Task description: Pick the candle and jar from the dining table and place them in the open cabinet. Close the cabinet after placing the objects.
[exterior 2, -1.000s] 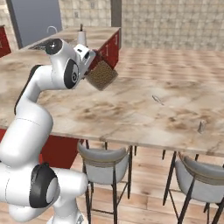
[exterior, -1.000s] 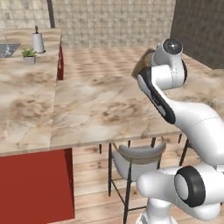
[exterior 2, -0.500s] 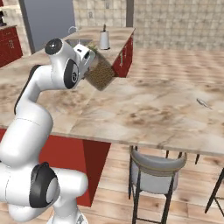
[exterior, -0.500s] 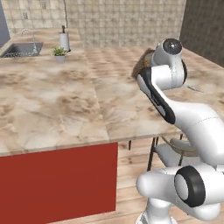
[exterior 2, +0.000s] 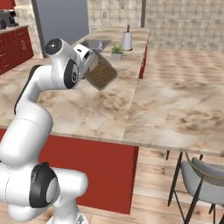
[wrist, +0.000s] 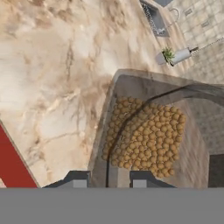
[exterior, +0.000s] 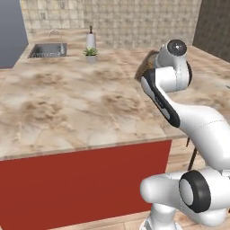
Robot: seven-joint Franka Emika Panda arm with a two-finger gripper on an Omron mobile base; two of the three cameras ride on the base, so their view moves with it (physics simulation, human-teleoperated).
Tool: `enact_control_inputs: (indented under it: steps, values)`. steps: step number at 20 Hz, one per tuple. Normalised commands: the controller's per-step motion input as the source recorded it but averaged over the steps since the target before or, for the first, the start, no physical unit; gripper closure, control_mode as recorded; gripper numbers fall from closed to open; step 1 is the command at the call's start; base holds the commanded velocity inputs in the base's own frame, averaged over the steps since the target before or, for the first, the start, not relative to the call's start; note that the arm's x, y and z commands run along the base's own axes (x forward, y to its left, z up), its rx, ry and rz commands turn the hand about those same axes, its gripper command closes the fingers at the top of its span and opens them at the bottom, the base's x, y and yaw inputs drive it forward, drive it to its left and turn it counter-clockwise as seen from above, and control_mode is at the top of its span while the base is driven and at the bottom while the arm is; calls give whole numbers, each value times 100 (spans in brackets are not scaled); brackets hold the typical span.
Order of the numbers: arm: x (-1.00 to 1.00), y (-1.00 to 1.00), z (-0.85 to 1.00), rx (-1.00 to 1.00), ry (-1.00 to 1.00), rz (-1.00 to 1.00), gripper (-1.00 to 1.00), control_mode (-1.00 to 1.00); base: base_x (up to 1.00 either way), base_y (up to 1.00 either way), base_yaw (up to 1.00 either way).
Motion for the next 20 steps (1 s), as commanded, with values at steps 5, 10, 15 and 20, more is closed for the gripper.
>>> enact_control_inputs:
  steps: [5,10,15,20]
  values:
    - [0,0,0,0,0,0,100,100,0,100,0]
    - [0,0,0,0,0,0,100,100,-8,100,0]
    - [0,0,0,0,0,0,100,100,-28,100,1]
    - [0,0,0,0,0,0,100,100,-27,100,2]
